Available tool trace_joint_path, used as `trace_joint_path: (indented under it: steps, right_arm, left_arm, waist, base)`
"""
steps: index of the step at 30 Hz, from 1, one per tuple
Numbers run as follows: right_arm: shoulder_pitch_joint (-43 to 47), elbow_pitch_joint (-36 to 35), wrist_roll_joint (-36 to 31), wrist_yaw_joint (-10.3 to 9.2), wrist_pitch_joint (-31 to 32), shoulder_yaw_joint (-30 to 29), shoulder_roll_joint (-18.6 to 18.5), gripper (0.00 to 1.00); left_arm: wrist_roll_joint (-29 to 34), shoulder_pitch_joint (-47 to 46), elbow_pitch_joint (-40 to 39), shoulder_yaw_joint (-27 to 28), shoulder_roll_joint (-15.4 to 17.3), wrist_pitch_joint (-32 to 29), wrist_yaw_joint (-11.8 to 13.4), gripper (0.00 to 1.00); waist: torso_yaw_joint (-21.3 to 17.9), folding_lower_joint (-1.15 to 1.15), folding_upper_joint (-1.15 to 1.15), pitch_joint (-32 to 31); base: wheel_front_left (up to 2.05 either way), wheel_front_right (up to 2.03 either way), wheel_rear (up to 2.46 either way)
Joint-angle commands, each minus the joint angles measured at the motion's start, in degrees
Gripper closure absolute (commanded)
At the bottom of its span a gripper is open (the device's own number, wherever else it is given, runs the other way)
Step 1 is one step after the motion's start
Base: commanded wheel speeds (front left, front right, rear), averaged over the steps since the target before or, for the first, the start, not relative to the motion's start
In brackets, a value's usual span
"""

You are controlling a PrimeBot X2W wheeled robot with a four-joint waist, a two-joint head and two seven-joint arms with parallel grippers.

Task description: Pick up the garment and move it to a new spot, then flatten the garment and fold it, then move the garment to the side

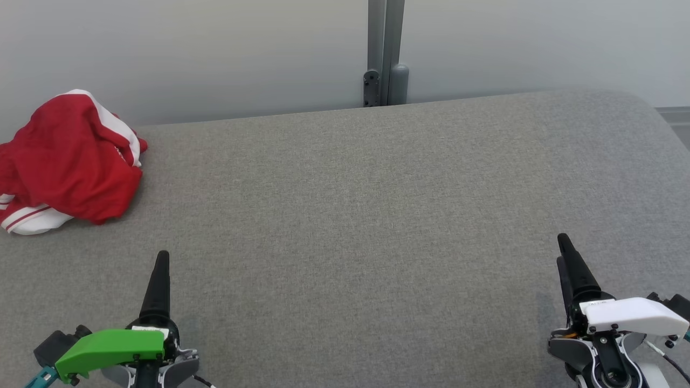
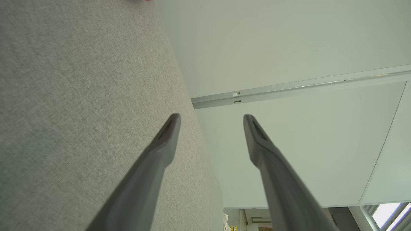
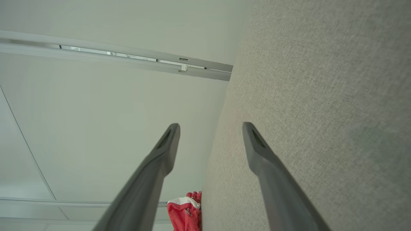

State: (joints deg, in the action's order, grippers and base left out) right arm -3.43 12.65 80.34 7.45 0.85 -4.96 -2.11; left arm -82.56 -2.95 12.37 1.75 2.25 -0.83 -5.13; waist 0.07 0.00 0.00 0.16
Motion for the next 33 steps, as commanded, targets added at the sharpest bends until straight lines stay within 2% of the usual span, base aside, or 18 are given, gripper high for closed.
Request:
trace_joint_path:
  steps: [1, 13, 28, 33]
  right_arm:
    - [-0.2, -1.94, -3.21, 0.02, -0.67, 0.02, -0.42, 0.0]
    - [0.79, -5.84, -19.62, 0.03, -3.34, 1.19, -0.52, 0.0]
    - [1.96, -7.21, -32.51, 0.03, -6.25, 3.91, -0.61, 0.0]
    - [2.34, -7.06, -36.99, 0.03, -7.1, 5.14, -0.63, 0.0]
  left_arm:
    - [2.28, -0.83, -1.58, -0.44, 0.35, 0.66, 0.4, 0.0]
    - [12.84, -0.26, -4.87, -2.29, 0.44, 3.31, 2.65, 0.0]
    - [29.46, 1.57, -6.06, -3.68, 0.52, 6.2, 3.18, 0.0]
    - [32.21, 2.15, -6.26, -4.52, 0.55, 7.09, 3.12, 0.0]
  waist:
    - [0.01, 0.0, 0.0, 0.01]
    - [0.16, 0.0, 0.0, 0.14]
    - [0.27, 0.0, 0.0, 0.09]
    - [0.32, 0.0, 0.0, 0.03]
  base:
    - [0.0, 0.0, 0.0]
    - [0.0, 0.0, 0.0]
    - [0.0, 0.0, 0.0]
    - [0.0, 0.0, 0.0]
